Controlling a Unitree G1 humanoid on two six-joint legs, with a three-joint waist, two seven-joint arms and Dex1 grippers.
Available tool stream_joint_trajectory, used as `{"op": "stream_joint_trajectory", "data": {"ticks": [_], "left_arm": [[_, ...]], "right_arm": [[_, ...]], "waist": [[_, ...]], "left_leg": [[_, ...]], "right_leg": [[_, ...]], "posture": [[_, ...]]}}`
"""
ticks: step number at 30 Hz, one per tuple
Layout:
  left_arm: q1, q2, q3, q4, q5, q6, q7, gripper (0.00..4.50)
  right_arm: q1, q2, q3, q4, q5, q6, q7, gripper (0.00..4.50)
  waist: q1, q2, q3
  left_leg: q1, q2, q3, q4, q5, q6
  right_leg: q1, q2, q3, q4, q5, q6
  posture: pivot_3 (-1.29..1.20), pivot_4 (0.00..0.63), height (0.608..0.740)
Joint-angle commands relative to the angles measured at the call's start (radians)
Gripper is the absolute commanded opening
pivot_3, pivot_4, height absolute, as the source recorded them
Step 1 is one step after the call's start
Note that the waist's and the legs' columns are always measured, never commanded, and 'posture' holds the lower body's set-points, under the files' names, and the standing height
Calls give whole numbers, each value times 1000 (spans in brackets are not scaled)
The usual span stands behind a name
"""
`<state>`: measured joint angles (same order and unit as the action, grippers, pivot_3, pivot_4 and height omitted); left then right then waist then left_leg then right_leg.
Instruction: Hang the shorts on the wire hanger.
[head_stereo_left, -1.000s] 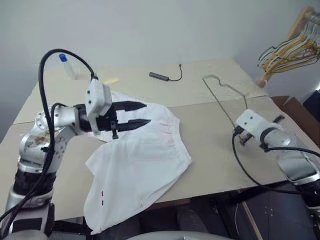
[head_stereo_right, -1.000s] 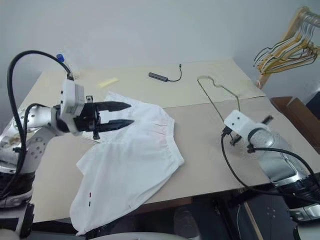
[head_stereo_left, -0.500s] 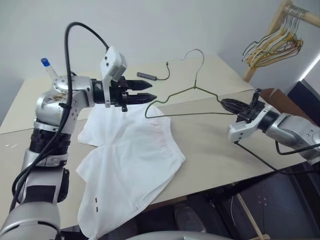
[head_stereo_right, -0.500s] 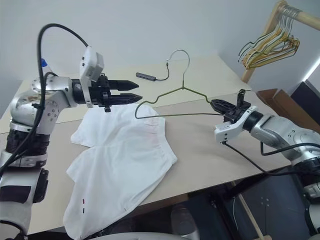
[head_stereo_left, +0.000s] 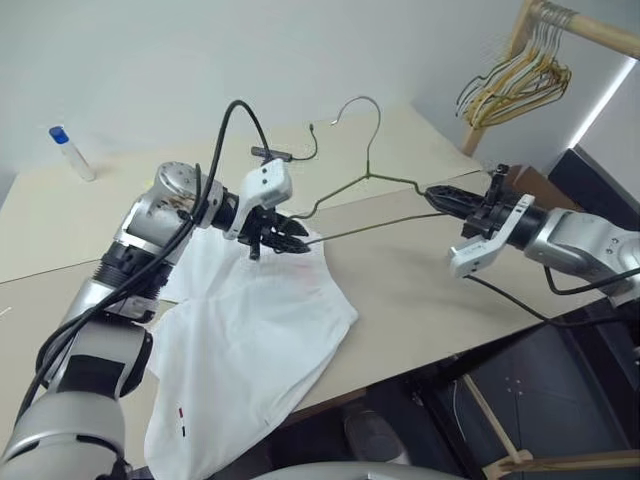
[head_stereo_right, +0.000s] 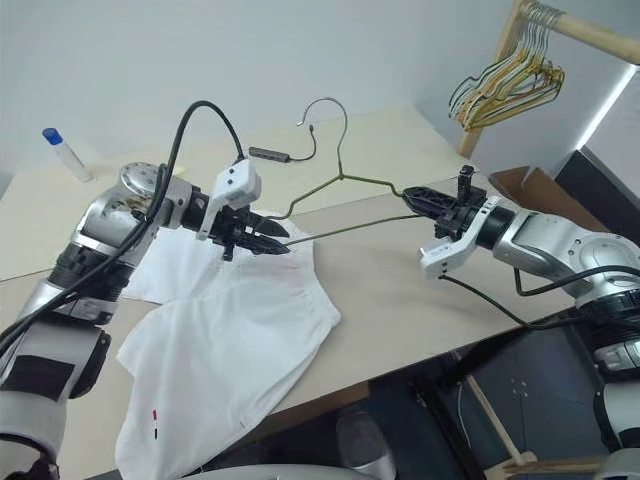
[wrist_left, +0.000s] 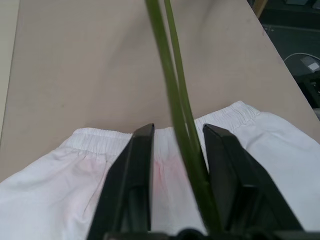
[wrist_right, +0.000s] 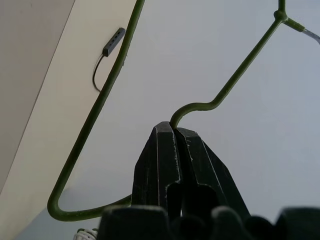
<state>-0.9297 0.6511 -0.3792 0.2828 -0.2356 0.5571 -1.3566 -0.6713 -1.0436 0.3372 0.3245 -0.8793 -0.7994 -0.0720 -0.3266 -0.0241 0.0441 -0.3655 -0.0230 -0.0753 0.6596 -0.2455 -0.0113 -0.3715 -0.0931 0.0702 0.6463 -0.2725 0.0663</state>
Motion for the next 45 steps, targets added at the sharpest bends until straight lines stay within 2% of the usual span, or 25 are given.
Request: {"op": "stream_joint_trajectory", "data": {"ticks": [1, 3, 10, 13, 15, 18, 19, 20, 22, 23, 25, 27, 30, 35, 39, 42, 45], "left_arm": [[-7, 6, 37, -34, -3, 4, -6, 585], [-8, 3, 46, -36, -6, 14, -4, 13], [8, 9, 61, -45, 12, -7, 17, 13], [11, 14, 85, -40, 12, 0, 39, 0], [14, 26, 102, -38, 28, -8, 70, 0], [37, 55, 102, -55, 75, -85, 105, 0], [45, 63, 99, -65, 89, -104, 112, 0], [61, 76, 97, -85, 113, -153, 126, 0], [86, 91, 102, -118, 132, -201, 138, 0], [98, 94, 112, -139, 127, -215, 136, 0], [113, 94, 126, -166, 114, -222, 133, 0], [130, 97, 135, -193, 110, -241, 134, 0], [146, 98, 149, -229, 96, -236, 131, 0], [155, 97, 162, -259, 90, -228, 126, 0], [158, 97, 168, -273, 85, -224, 123, 0], [164, 98, 169, -283, 86, -223, 122, 0], [172, 100, 170, -290, 88, -223, 122, 0]], "right_arm": [[-34, 0, -51, 1, -1, 18, -17, 0], [-35, 2, -52, 2, -2, 15, -18, 0], [-43, 9, -67, 4, 30, 24, -2, 0], [-23, -9, -69, -2, 160, -47, 82, 738], [7, -39, -53, -15, 339, -104, 203, 1310], [84, -52, -47, -113, 764, 17, 473, 2301], [110, -52, -58, -169, 910, 121, 569, 2615], [130, -60, -78, -241, 1099, 308, 686, 2928], [137, -70, -107, -314, 1331, 563, 859, 2928], [116, -61, -117, -307, 1376, 642, 916, 2928], [82, -40, -137, -287, 1393, 724, 985, 2928], [13, -29, -114, -251, 1348, 838, 1053, 2928], [-69, -5, -67, -191, 1262, 899, 1177, 2928], [-148, 56, 4, -123, 1088, 898, 1277, 2928], [-198, 135, 21, -57, 1013, 902, 1304, 2928], [-228, 183, 15, -22, 981, 900, 1318, 2307], [-236, 210, -2, -19, 969, 896, 1328, 1267]], "waist": [[-4, 0, 0], [-9, 0, 0], [-18, 0, 0], [-18, 0, 0], [-18, 0, 0], [-18, 0, 0], [-18, 0, 0], [-19, 0, 0], [-18, 0, 0], [-15, 0, 0], [-8, 0, 0], [7, 0, 0], [27, 1, 1], [63, 2, 1], [81, 2, 1], [91, 2, 1], [95, 2, 1]], "left_leg": [[0, 0, 0, 0, 0, 0], [0, 0, 0, 0, 0, 0], [1, 0, -1, 0, 0, 0], [1, 0, -1, 0, 0, 0], [1, 0, -1, 0, 0, 0], [1, 0, -2, 0, 0, 0], [1, 1, -2, 0, -1, 1], [1, 1, -2, 0, -1, 1], [2, 2, -1, 1, -1, 1], [2, 2, -2, 1, -1, 1], [5, 2, -2, 1, -1, 2], [9, 2, -2, 1, -2, 3], [11, 3, -2, 1, -3, 5], [10, 2, -1, 1, -5, 5], [2, 0, -1, 2, -5, 5], [-3, 0, -1, 5, -5, 5], [-4, 0, -1, 5, -5, 5]], "right_leg": [[0, 0, 0, 0, 0, 0], [0, 0, 0, 0, 0, 0], [1, -1, 0, 0, 0, 0], [1, -1, 0, 1, 0, 0], [2, -1, 0, 0, 0, 0], [4, -1, -1, -1, 0, 1], [5, -1, -1, -1, 0, 1], [5, -1, -1, -1, 0, 1], [5, -2, 0, -1, 0, 2], [7, -2, -1, -1, 1, 2], [10, -2, -1, -2, 1, 3], [13, -2, -1, -2, 1, 3], [14, -2, -1, -3, 0, 4], [12, -3, -1, -3, 0, 4], [3, -5, 0, 0, 0, 4], [-3, -4, 0, 2, 0, 3], [-4, -5, 0, 2, 1, 3]], "posture": [[-283, 0, 740], [-281, 0, 740], [-281, 0, 740], [-277, 0, 740], [-273, 0, 740], [-261, 0, 740], [-255, 0, 740], [-246, 0, 740], [-240, 0, 740], [-233, 0, 740], [-225, 0, 740], [-216, 0, 740], [-206, 0, 740], [-186, 0, 740], [-178, 0, 740], [-172, 0, 740], [-169, 0, 740]]}}
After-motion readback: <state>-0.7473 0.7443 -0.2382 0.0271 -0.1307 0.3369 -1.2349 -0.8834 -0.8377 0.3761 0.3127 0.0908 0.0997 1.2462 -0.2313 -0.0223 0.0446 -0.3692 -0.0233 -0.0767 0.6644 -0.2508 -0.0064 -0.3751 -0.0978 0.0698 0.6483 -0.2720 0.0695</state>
